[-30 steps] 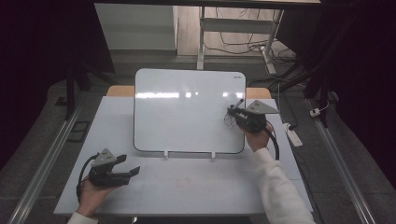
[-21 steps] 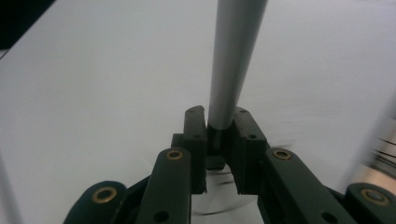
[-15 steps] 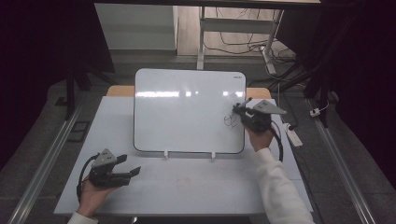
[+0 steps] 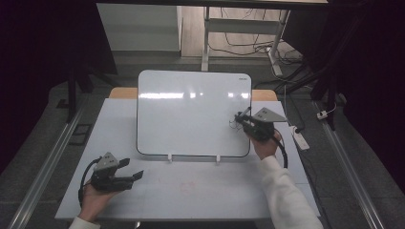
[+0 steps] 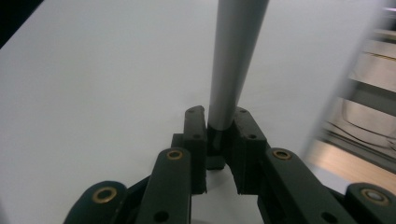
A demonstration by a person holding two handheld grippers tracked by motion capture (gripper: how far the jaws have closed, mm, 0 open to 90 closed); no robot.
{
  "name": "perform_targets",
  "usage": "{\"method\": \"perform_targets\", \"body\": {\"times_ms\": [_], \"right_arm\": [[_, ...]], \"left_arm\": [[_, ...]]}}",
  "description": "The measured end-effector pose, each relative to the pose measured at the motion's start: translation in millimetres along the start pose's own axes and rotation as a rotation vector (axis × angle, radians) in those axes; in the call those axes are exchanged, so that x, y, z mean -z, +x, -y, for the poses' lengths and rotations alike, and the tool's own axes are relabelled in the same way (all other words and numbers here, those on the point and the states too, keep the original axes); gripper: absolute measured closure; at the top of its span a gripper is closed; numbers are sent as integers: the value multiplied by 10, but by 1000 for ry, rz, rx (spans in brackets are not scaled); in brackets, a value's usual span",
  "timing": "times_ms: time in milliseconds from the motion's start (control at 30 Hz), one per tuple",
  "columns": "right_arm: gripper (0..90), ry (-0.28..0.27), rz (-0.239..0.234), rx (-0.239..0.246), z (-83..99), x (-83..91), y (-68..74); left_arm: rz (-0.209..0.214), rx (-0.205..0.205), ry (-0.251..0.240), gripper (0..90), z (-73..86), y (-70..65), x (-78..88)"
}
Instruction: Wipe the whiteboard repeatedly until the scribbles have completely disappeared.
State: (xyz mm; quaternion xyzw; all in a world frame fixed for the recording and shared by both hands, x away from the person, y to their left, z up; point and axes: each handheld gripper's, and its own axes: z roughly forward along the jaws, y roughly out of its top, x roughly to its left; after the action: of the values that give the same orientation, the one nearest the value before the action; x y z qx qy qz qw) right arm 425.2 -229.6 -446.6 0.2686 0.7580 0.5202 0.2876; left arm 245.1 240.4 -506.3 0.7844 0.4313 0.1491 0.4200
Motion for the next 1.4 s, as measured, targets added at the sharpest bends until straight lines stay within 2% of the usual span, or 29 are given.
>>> {"method": "perform_targets", "body": {"times_ms": [33, 100, 133, 233, 267, 300, 367, 400, 467, 500, 533, 600, 633, 700, 733, 767, 800, 867, 900, 933, 967, 1033, 1067, 1100, 1200, 1233, 1300, 1367, 1400], "right_arm": [[775, -34, 48, -57, -12, 44, -127], [775, -60, 70, -121, -6, 74, -247], [775, -57, 71, -109, 0, 70, -217], [775, 8, -28, 12, 28, -8, 35], [775, 19, -30, 44, 29, -14, 74], [775, 20, -31, 40, 16, -10, 39], [775, -23, 41, -32, -13, 42, -124], [775, -42, 57, -68, -26, 56, -206], [775, -53, 69, -81, -50, 44, -262], [775, -52, 63, -78, -52, 26, -234], [775, -40, 33, -59, -49, 0, -177], [775, -3, -6, 30, -58, -40, -52], [775, 6, -2, 48, -72, -41, -59], [775, -23, 55, -12, -93, 8, -187], [775, -38, 64, -52, -85, 34, -252], [775, -38, 59, -64, -66, 48, -258], [775, -20, 48, -37, -45, 57, -208], [775, 13, -17, 10, 40, 49, -40], [775, 29, -29, 51, 85, 57, 42], [775, 34, -25, 55, 91, 70, 47], [775, 24, -24, 31, 88, 84, 3], [775, -5, 25, -23, 71, 119, -116], [775, -13, 27, -39, 74, 119, -140], [775, -10, 29, -27, 82, 118, -107], [775, 45, -65, 51, 150, 81, 127], [775, 54, -64, 75, 175, 85, 178], [775, 38, -43, 51, 185, 117, 124], [775, 3, 22, -12, 194, 178, 7], [775, -10, 20, -38, 216, 189, -10]], "left_arm": [[2, -3, -1, 259, -3, -6, 1], [2, -6, -6, 259, -13, -21, 10], [2, -7, -9, 259, -16, -24, 15], [0, -2, -7, 260, -13, -7, 8], [0, -2, -5, 260, -10, -4, 5], [-1, -2, -2, 260, -7, -5, 3], [0, -4, -4, 260, -5, -15, 6], [1, -5, -6, 260, -8, -19, 10], [0, -5, -7, 260, -15, -18, 8], [1, -3, -6, 260, -15, -17, 6], [1, -5, -4, 260, -12, -14, 5], [-1, -3, -2, 260, -5, -6, 1], [-1, 0, -1, 260, -4, -2, -1], [-1, -1, -1, 260, -4, -4, 0], [0, -3, -2, 260, -4, -7, 4], [-1, -4, -5, 260, -4, -9, 8], [0, -2, -6, 260, -3, -6, 11], [-1, 1, -5, 260, -3, 10, 5], [-1, 2, -4, 260, -2, 13, 3], [0, 3, -2, 260, -3, 11, -2], [2, 2, -1, 260, -5, 4, -6], [4, -6, -4, 260, -15, -15, -3], [3, -7, -6, 260, -20, -24, 2], [4, -8, -9, 260, -23, -27, 7], [3, -3, -8, 260, -20, -9, 3], [2, -2, -7, 260, -16, -4, -2], [3, -3, -2, 260, -10, -4, -7], [4, -5, -6, 260, -12, -15, 5], [3, -7, -10, 260, -14, -17, 14]]}}
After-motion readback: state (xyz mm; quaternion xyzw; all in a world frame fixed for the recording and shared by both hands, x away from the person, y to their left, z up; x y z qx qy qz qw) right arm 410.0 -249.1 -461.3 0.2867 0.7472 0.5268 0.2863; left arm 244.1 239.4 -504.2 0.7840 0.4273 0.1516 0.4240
